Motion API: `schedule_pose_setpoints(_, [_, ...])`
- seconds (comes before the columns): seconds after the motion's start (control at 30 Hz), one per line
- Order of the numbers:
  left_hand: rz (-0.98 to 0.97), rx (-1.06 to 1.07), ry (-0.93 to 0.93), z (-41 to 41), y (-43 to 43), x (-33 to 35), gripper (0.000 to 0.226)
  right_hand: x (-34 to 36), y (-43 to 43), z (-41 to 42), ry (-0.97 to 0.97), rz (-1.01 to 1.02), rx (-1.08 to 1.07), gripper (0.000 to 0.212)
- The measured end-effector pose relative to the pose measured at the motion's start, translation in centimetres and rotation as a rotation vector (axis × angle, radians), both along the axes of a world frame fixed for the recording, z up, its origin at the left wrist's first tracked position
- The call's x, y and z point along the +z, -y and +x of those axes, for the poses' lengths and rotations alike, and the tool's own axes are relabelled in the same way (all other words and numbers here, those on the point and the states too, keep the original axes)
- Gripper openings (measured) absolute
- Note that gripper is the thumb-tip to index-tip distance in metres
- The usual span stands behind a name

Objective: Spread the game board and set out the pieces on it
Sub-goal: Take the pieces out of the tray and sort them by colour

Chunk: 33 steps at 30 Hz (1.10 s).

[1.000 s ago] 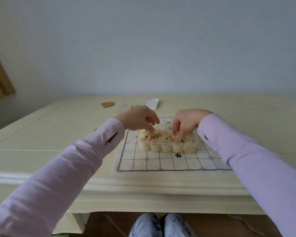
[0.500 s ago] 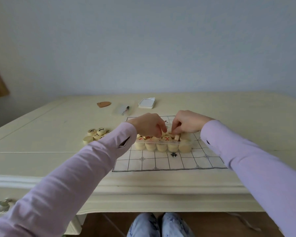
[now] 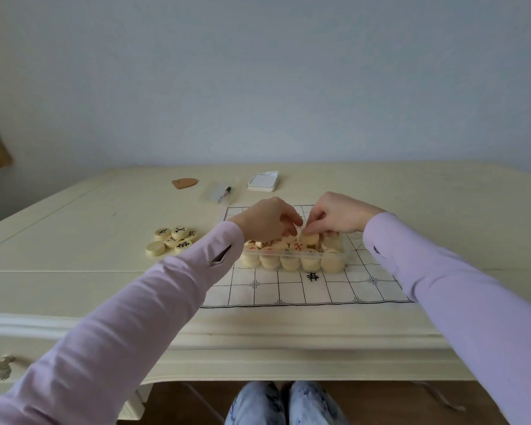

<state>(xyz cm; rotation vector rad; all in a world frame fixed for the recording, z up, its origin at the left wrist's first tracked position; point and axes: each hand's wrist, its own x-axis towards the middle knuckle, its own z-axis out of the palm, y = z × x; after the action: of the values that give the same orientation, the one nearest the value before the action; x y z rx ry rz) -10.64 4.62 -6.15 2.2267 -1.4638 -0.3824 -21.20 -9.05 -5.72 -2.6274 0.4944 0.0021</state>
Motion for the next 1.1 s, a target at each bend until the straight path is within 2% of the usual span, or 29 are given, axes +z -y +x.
schedule_pose_setpoints(0.07, [-0.065,0.038,-0.197,0.1,-0.2,0.1,0.038,-0.1,0.5,-0.1,0.051,0.103,-0.034,0.012])
schedule_pose_setpoints(0.13, [-0.105,0.048,-0.346,-0.2,-0.5,0.4,0.033,-0.2,0.5,-0.2,0.103,0.292,-0.044,0.008])
schedule_pose_setpoints(0.2, [-0.122,0.026,-0.453,-0.4,-0.6,0.4,0.025,-0.2,0.4,-0.3,0.156,0.471,-0.043,0.005])
schedule_pose_setpoints(0.27, [-0.131,0.002,-0.520,-0.5,-0.6,0.2,0.019,-0.1,0.3,-0.4,0.170,0.582,-0.042,0.012])
schedule_pose_setpoints(0.37, [-0.171,0.019,-0.507,0.0,-0.5,-0.1,0.013,-0.1,0.3,-0.8,0.183,0.718,-0.041,0.021])
schedule_pose_setpoints(0.5, [-0.205,0.017,-0.331,0.4,-0.6,-0.4,0.017,-0.4,-0.1,-1.5,0.239,0.883,-0.079,0.010])
schedule_pose_setpoints(0.6, [-0.199,-0.050,-0.372,0.2,-0.8,-0.3,0.018,-0.7,-0.4,-1.5,0.262,0.898,-0.114,0.021])
schedule_pose_setpoints(0.7, [-0.155,-0.108,-0.413,0.7,-1.3,0.1,0.027,-0.3,-0.2,-1.7,0.225,0.821,-0.115,0.032])
schedule_pose_setpoints(0.9, [0.214,-0.198,-0.007,0.8,-1.5,1.3,0.032,0.7,-0.5,-1.7,-0.003,0.576,-0.009,0.029])
schedule_pose_setpoints(1.1, [0.338,-0.220,0.101,0.0,-0.8,1.7,0.029,1.3,-1.3,-1.3,-0.134,0.406,0.068,0.027])
